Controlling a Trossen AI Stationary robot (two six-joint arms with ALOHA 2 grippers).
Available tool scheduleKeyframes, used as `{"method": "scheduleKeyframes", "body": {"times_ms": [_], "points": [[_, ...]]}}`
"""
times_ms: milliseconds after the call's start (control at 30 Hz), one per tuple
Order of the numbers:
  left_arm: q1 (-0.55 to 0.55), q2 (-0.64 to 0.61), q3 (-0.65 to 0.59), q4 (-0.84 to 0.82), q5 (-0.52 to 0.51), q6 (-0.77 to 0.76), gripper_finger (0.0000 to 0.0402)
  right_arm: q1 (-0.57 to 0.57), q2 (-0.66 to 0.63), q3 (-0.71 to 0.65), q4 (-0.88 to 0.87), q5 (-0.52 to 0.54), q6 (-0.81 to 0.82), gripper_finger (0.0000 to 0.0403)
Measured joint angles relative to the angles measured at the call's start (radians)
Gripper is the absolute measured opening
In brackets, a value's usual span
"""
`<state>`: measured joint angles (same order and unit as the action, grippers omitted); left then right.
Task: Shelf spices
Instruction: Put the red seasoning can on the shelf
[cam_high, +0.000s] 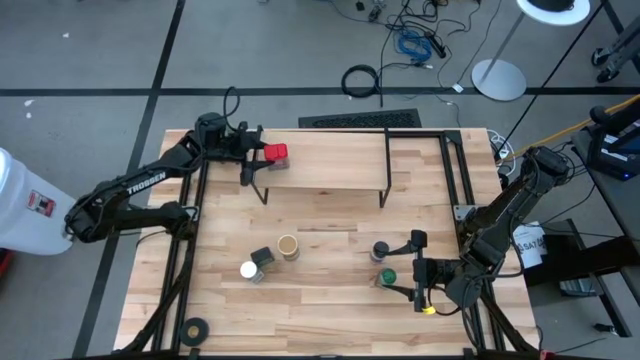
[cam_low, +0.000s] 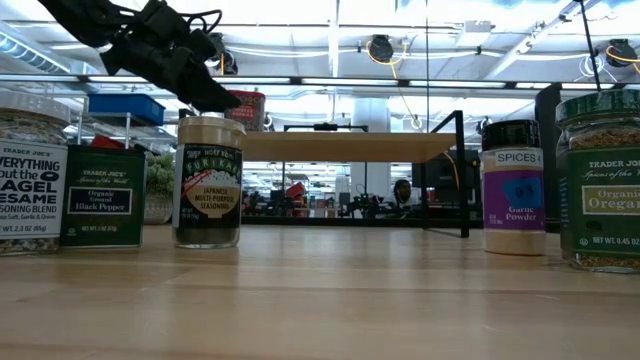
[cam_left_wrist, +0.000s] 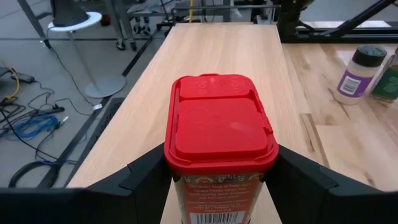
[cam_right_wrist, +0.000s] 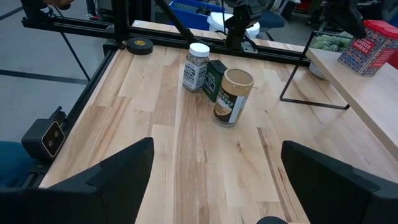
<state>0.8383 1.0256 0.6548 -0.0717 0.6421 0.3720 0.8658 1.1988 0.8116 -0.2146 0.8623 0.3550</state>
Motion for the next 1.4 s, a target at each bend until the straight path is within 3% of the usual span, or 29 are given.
{"method": "scheduleKeyframes", "body": {"times_ms": [367, 867, 1200, 1400], "points": [[0.0, 0.0, 0.0, -0.001, 0.005, -0.001, 0.0219, 0.0, 0.0, 0.0, 0.0, 0.0, 0.0, 0.0341], [0.0, 0.0, 0.0, -0.036, 0.026, -0.021, 0.0243, 0.0, 0.0, 0.0, 0.0, 0.0, 0.0, 0.0341], [0.0, -0.023, 0.014, -0.069, -0.104, -0.096, 0.0244, 0.0, 0.0, 0.0, -0.016, -0.001, 0.007, 0.0341], [-0.012, -0.083, 0.014, -0.082, -0.109, -0.1, 0.0244, 0.0, 0.0, 0.0, -0.061, -0.001, 0.053, 0.0341]]}}
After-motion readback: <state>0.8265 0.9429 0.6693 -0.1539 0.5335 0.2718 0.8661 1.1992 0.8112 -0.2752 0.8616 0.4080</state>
